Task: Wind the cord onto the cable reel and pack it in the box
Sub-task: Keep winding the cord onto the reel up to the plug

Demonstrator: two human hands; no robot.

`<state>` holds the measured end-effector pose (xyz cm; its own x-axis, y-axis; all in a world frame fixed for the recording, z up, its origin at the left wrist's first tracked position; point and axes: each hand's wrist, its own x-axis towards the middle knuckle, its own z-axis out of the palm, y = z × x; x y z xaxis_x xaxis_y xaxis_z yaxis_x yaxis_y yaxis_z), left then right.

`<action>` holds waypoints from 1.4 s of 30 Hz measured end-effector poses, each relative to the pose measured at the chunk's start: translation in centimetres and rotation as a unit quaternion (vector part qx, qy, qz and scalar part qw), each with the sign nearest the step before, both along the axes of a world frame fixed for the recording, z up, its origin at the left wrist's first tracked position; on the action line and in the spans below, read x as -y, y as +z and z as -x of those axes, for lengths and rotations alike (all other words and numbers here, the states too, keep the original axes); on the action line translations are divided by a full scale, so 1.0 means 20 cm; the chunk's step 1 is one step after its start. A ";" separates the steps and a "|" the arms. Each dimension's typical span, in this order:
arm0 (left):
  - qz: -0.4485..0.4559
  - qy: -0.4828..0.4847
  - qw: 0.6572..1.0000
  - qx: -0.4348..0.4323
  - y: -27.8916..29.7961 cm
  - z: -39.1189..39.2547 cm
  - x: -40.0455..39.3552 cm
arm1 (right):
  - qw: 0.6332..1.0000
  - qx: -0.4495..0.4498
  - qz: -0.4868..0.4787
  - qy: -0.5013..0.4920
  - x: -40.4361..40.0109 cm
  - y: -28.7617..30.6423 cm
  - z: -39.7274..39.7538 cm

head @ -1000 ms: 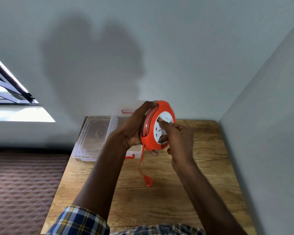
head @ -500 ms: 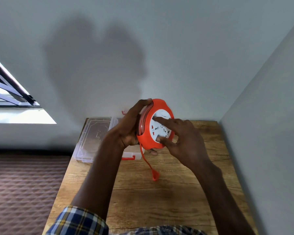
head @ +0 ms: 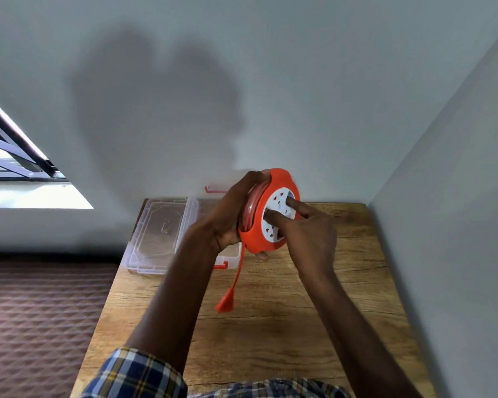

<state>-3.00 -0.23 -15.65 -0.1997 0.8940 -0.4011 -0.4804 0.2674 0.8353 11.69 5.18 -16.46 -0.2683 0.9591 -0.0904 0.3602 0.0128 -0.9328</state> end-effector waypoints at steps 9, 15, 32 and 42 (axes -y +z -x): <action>0.001 -0.021 0.997 -0.071 0.02 -0.06 0.02 | 0.927 -0.162 0.337 0.023 -0.03 0.01 -0.03; -0.017 0.007 0.998 0.057 0.00 0.00 0.06 | 0.969 0.078 -0.229 0.058 0.00 -0.06 -0.11; 0.016 0.039 0.997 0.065 -0.07 0.02 0.15 | 0.935 0.145 -0.236 0.223 0.02 -0.05 -0.11; -0.002 0.032 0.999 0.010 -0.05 -0.07 0.13 | 0.984 0.068 -0.156 0.044 0.05 -0.08 -0.05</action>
<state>-1.53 -2.82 -16.71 -0.2478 0.8816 -0.4018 -0.5133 0.2323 0.8262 12.72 4.19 -18.11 -0.3578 0.9192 0.1645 0.4659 0.3284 -0.8216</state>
